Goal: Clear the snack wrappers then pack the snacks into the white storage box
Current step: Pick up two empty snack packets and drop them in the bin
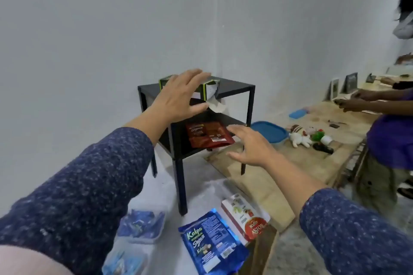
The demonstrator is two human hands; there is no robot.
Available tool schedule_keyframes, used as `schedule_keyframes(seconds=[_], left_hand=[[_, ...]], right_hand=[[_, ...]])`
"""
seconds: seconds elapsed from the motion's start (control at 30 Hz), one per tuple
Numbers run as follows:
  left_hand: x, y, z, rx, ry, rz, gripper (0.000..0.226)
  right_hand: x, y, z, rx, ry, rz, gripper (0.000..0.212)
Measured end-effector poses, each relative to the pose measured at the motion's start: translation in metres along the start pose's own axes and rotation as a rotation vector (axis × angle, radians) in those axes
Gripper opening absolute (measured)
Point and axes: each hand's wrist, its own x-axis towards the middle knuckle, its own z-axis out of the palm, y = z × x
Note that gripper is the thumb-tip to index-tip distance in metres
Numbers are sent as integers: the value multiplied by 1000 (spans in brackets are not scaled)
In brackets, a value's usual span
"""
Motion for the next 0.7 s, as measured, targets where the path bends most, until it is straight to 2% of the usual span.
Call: schedule_keyframes(seconds=[0.07, 0.13, 0.3, 0.47, 0.7], left_hand=[[15, 5, 16, 116, 23, 50, 74], [28, 9, 30, 228, -22, 71, 74], [49, 11, 54, 347, -82, 7, 76], [43, 4, 62, 264, -188, -138, 87], [44, 8, 61, 90, -215, -321, 116]], right_hand=[[14, 25, 10, 22, -44, -68, 83], [26, 46, 22, 31, -103, -130, 87], [66, 90, 48, 42, -186, -286, 99], [92, 112, 71, 125, -298, -310, 102], [108, 125, 95, 327, -299, -309, 87]])
